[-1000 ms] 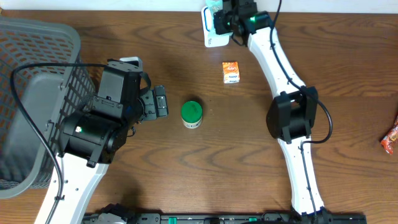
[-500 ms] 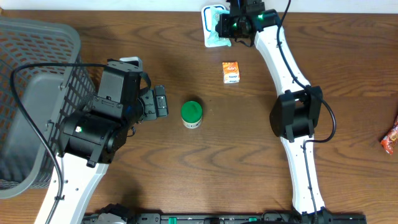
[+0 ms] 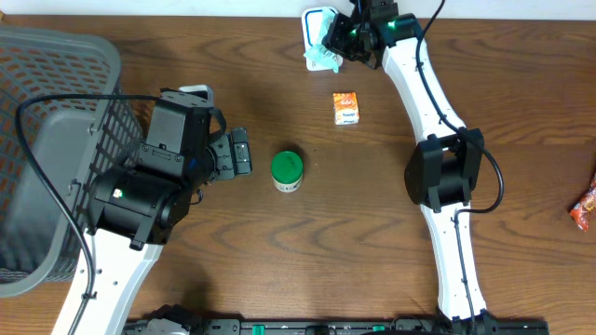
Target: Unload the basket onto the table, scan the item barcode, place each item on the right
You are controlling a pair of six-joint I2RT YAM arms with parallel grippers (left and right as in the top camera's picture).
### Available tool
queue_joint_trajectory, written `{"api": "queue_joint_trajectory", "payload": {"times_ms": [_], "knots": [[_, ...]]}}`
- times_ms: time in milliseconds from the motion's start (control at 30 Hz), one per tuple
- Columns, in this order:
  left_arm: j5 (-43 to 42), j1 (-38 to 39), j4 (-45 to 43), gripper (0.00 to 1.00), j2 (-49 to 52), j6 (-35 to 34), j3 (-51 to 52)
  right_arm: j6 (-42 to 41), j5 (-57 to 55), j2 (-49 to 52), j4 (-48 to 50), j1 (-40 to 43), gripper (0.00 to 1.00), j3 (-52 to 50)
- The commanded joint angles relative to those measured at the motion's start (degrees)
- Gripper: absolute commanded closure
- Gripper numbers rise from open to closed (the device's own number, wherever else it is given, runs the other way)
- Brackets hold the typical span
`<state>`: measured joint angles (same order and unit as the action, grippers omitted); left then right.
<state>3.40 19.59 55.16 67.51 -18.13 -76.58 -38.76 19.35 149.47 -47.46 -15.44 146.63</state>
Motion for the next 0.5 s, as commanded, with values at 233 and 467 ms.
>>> {"api": "queue_joint_trajectory", "payload": {"times_ms": [233,467], "knots": [[0.7,-0.3,0.1,0.02,0.2,0.5,-0.4,-20.5,3.3,3.7,6.9,-1.0,0.93,1.8],[0.7,-0.3,0.1,0.02,0.2,0.5,-0.4,-28.3,6.7,7.0,8.7,-1.2,0.96,1.8]]}}
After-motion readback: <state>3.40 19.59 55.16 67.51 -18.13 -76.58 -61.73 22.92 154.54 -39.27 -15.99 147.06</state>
